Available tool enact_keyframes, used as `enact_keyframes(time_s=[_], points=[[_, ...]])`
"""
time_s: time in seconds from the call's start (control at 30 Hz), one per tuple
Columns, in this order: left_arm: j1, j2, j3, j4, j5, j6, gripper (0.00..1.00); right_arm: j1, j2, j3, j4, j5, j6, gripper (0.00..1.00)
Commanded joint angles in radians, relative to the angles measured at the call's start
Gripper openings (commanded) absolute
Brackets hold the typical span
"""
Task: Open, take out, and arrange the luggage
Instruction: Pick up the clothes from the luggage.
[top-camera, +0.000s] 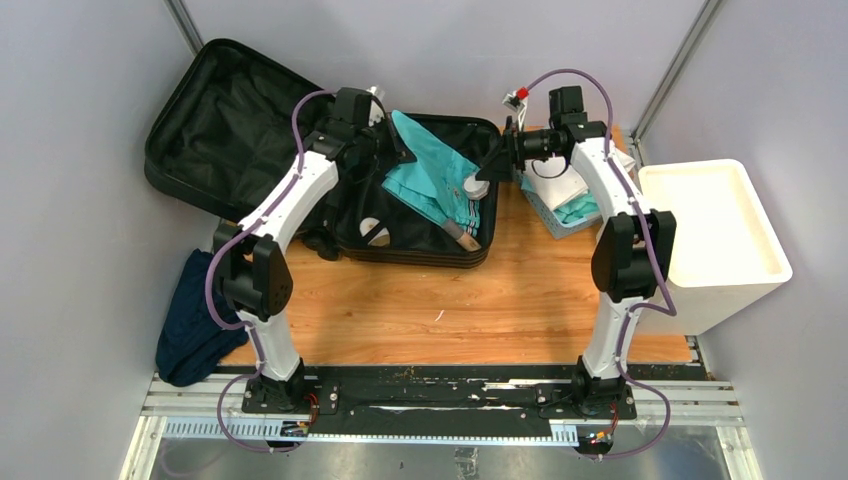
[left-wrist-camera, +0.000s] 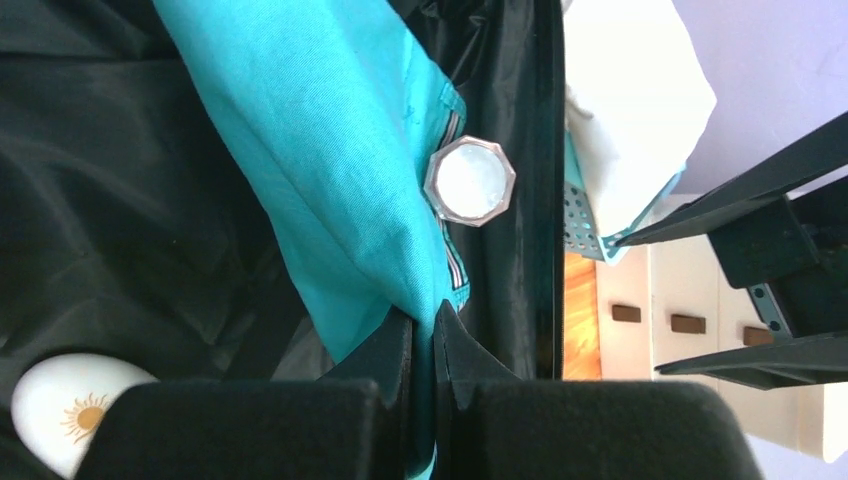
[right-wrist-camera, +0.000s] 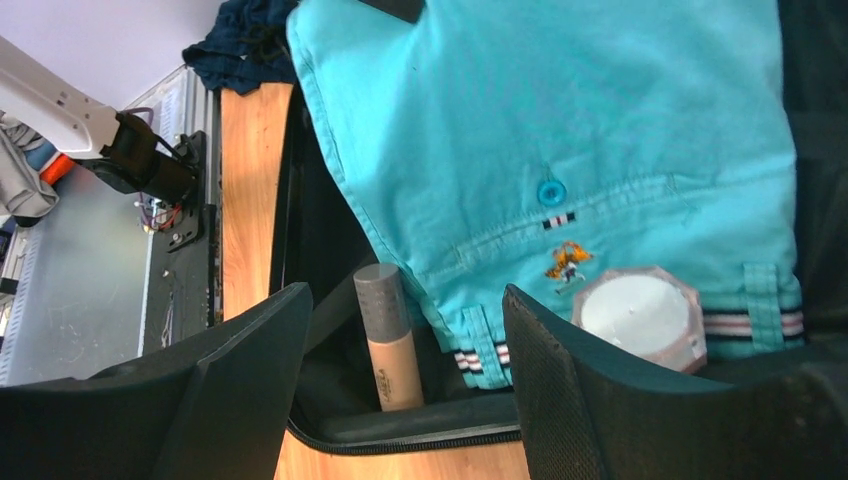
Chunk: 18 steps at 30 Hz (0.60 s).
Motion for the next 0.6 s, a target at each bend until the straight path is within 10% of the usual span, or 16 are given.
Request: enact_keyframes(time_s=[0.0, 0.4, 0.57], points=[[0.003, -0.025, 0.071, 0.085, 0.113, 0.019, 0.00, 0.044, -0.007, 0.050, -0.027, -0.054, -0.016, 0.73], [0.005, 0.030, 0.030, 0.078, 0.076, 0.008, 0.00, 0.074, 0.054, 0.064, -0.009, 0.188, 0.068, 0.73], [0.003, 0.059, -0.018, 0.119, 0.089, 0.011, 0.00, 0.099, 0.075, -0.039, -0.051, 0.297, 0.041, 0.55]])
